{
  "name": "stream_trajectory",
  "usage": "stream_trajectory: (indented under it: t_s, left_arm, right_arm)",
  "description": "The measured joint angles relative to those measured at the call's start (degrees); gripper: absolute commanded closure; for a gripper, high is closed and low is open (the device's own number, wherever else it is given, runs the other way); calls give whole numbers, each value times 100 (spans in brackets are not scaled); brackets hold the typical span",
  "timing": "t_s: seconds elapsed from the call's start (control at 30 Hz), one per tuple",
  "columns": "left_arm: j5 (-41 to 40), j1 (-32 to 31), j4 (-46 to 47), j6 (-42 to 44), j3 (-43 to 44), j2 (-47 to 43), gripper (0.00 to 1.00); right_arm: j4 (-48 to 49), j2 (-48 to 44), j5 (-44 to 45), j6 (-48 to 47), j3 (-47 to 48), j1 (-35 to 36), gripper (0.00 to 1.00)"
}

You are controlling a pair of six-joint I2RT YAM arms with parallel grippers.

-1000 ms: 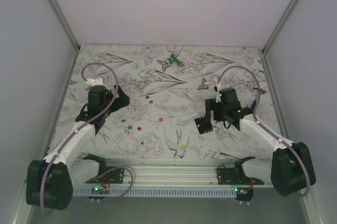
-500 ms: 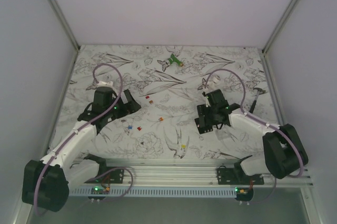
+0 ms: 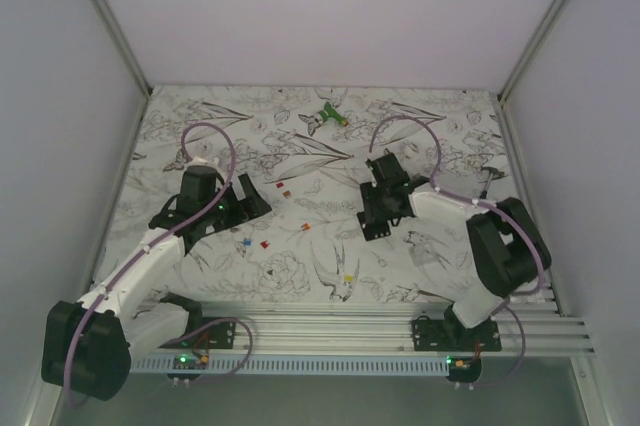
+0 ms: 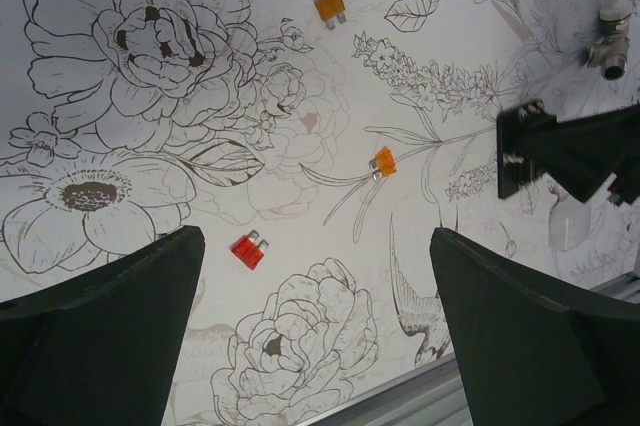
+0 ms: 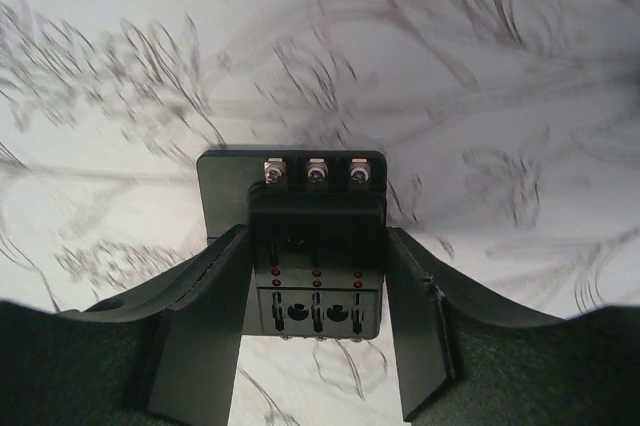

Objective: Snap on the fuse box
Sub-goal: Move the fuse box base at the center of the board.

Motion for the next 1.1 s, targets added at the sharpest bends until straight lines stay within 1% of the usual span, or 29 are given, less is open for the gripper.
stream_trajectory:
  t_s: [0.2,0.3,0.37,0.53,0.63,0.77,0.9,1.03,1.1]
  left_arm:
    - [22,-2,-144,-44,33,0,0]
    - [22,-2,-243,-57,52,-2,0]
    - [22,-2,-302,-57,57,-13,0]
    - [22,-2,-424,-59,70,-87,0]
    - [24,0,-459,-59,74,-120,0]
    - [59,-2,-525,-61,90,-127,0]
    - [109,-2,-581,-85,120,-125,0]
    - [160,-4,-584,-120,153,-87,0]
    - [175,-7,-588,-142,179,-44,0]
  right_arm:
    - [177,931,140,94,990,190,45]
    - [225,1333,195,118,1469,229,44]
    - [258,1539,225,129,1729,232,40]
    - [315,1690,251,103,1976,256,23]
    - [297,1534,275,15,1952,361,17]
    - [243,822,275,-129,1574,629,17]
    - [87,-50,262,-289,1036,979,19]
    - [-197,-695,175,-393,505,1388,22]
    - [-358,-894,109,-389,280,1631,27]
